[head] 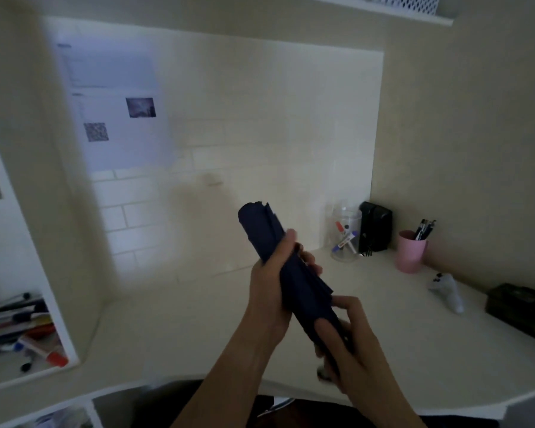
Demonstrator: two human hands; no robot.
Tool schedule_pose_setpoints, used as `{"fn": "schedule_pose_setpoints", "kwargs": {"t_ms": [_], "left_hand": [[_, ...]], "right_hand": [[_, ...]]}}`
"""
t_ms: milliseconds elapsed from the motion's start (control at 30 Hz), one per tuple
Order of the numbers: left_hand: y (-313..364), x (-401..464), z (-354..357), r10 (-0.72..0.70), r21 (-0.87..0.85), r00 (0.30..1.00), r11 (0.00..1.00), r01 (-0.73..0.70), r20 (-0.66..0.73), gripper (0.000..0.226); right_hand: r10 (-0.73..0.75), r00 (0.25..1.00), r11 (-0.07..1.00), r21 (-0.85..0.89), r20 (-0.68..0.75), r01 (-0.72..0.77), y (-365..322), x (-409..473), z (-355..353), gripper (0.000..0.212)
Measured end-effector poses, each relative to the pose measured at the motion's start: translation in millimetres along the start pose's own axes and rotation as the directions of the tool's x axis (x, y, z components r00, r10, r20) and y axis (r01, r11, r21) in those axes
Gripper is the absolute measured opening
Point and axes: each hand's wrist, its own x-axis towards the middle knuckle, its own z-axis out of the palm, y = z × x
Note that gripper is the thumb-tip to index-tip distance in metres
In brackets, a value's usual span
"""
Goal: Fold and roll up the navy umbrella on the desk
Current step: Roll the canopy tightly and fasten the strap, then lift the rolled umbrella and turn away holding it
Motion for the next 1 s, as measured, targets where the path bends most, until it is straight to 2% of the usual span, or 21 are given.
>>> {"fn": "schedule_pose_setpoints", "kwargs": {"t_ms": [33, 100, 167, 200, 233, 267, 333, 400, 433, 533, 633, 700, 733, 767, 833, 900, 967, 1000], "left_hand": [[6.9, -1.0, -1.3, -0.006, -0.038, 1.000, 0.999, 0.007, 0.030, 0.029], [19.5, -3.6, -3.1, 0.005, -0.141, 0.996, 0.990, 0.008, 0.089, 0.042], [28.2, -5.5, -3.5, 0.054, -0.219, 0.989, 0.976, -0.023, 0.137, 0.044], [31.3, -5.5, -2.8, 0.083, -0.207, 0.986, 0.977, -0.053, 0.142, 0.038], [32.5, -4.6, -2.3, 0.102, -0.175, 0.988, 0.981, -0.081, 0.120, 0.030], [32.4, -2.9, -1.7, 0.118, -0.136, 0.989, 0.985, -0.107, 0.083, 0.026], [31.3, -0.1, 2.4, 0.140, -0.070, 0.990, 0.988, -0.140, -0.006, 0.025], [30.5, 0.9, 5.0, 0.137, -0.065, 0.989, 0.988, -0.141, -0.055, 0.027], [29.1, 0.9, 4.0, 0.134, -0.073, 0.990, 0.988, -0.137, -0.043, 0.026], [14.7, -8.7, -2.4, 0.080, -0.112, 0.991, 0.991, -0.067, 0.107, 0.026], [-21.2, -32.2, -9.0, -0.007, 0.065, 0.965, 0.998, -0.010, 0.263, 0.046], [-38.2, -44.2, -7.4, -0.007, 0.133, 0.972, 0.991, -0.025, 0.235, 0.033], [-43.4, -47.4, -5.3, 0.004, 0.129, 0.980, 0.991, -0.030, 0.198, 0.024], [-46.0, -50.2, -2.9, -0.001, 0.113, 0.987, 0.993, -0.018, 0.163, 0.018], [-50.0, -56.4, 3.1, -0.042, 0.053, 0.994, 0.998, 0.037, 0.099, 0.024], [-55.2, -64.7, 10.9, -0.087, 0.010, 0.994, 0.996, 0.086, 0.068, 0.028], [-57.1, -72.6, 22.3, -0.107, 0.058, 0.992, 0.993, 0.103, 0.070, 0.027], [-57.5, -75.1, 29.0, -0.098, 0.130, 0.993, 0.988, 0.088, 0.072, 0.026]], "right_hand": [[0.067, 0.994, 0.981, 0.176, 0.082, -0.081, -5.1, -0.9, -3.3, 0.018], [0.182, 0.957, 0.878, 0.400, 0.227, -0.262, -13.9, -1.8, -9.7, 0.028], [0.271, 0.879, 0.768, 0.462, 0.393, -0.443, -14.8, -0.8, -14.3, 0.038], [0.287, 0.848, 0.752, 0.444, 0.445, -0.488, -15.4, 0.2, -13.9, 0.044], [0.284, 0.855, 0.784, 0.409, 0.433, -0.467, -13.8, 0.2, -13.0, 0.048], [0.255, 0.900, 0.857, 0.348, 0.354, -0.380, -12.4, -1.1, -10.3, 0.049], [0.118, 0.988, 0.981, 0.141, 0.101, -0.132, -8.0, -6.4, -3.1, 0.040], [-0.003, 0.998, 0.997, -0.075, -0.068, -0.002, -7.6, -13.7, 1.3, 0.033], [-0.023, 0.996, 0.996, -0.092, -0.088, 0.015, -8.6, -16.2, 1.9, 0.035], [0.137, 0.991, 0.973, 0.189, -0.001, -0.134, -15.8, -16.1, -4.9, 0.045], [0.301, 0.936, 0.807, 0.474, 0.181, -0.352, -23.1, -15.4, -8.9, 0.043], [0.356, 0.917, 0.699, 0.600, 0.181, -0.390, -30.1, -18.1, -3.3, 0.032], [0.400, 0.910, 0.710, 0.592, 0.107, -0.381, -31.7, -21.3, -0.3, 0.030], [0.426, 0.905, 0.747, 0.560, 0.012, -0.359, -32.0, -25.6, 1.8, 0.031], [0.405, 0.889, 0.860, 0.417, -0.211, -0.293, -36.1, -35.7, 3.7, 0.025], [0.286, 0.884, 0.958, 0.116, -0.371, -0.261, -39.5, -46.9, -0.7, 0.020], [0.166, 0.898, 0.926, -0.250, -0.407, -0.284, -44.6, -60.3, -11.8, 0.036], [0.095, 0.904, 0.849, -0.440, -0.417, -0.292, -50.8, -66.2, -22.6, 0.047]]}}
